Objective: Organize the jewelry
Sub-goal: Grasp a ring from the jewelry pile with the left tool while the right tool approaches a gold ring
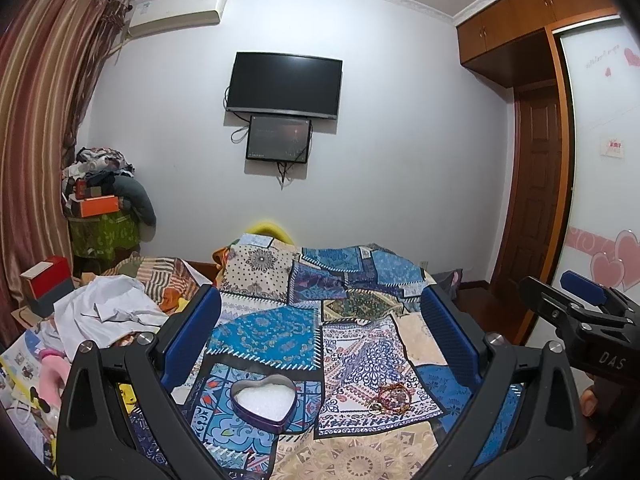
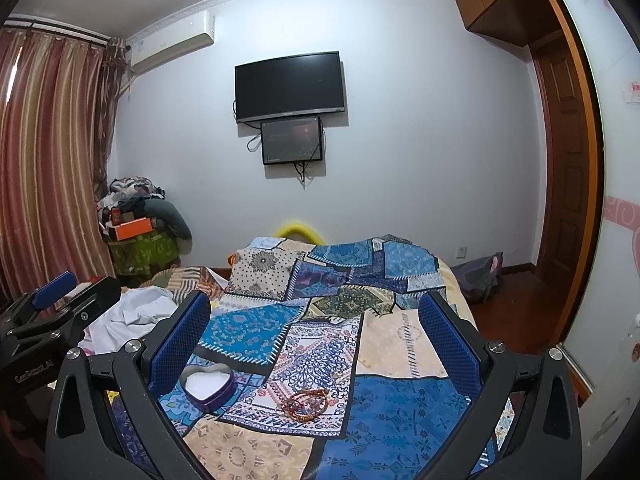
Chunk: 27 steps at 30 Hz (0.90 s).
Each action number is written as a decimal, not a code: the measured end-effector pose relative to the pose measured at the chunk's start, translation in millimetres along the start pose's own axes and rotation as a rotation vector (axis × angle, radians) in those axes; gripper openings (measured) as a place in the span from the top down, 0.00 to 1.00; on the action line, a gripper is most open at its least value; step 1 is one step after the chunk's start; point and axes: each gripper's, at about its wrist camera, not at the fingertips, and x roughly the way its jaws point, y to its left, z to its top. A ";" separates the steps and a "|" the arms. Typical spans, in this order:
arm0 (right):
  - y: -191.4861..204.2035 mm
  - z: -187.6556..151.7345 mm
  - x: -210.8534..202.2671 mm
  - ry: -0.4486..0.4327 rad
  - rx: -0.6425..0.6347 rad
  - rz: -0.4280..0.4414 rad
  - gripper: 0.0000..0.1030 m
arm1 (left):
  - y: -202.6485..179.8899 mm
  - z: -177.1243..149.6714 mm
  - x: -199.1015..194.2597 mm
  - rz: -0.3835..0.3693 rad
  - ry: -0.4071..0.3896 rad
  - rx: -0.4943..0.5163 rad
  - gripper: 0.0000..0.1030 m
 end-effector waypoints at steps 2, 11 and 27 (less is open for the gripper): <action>-2.0 -2.7 4.7 0.014 0.004 -0.002 0.00 | 0.3 -2.1 6.6 -0.002 0.018 0.001 0.03; -20.5 -26.0 36.9 0.103 0.000 -0.032 0.00 | -1.8 -21.1 54.6 0.005 0.139 0.021 0.03; -79.9 -86.1 103.8 0.423 0.025 -0.090 0.00 | 1.1 -104.4 167.3 -0.046 0.549 0.021 0.13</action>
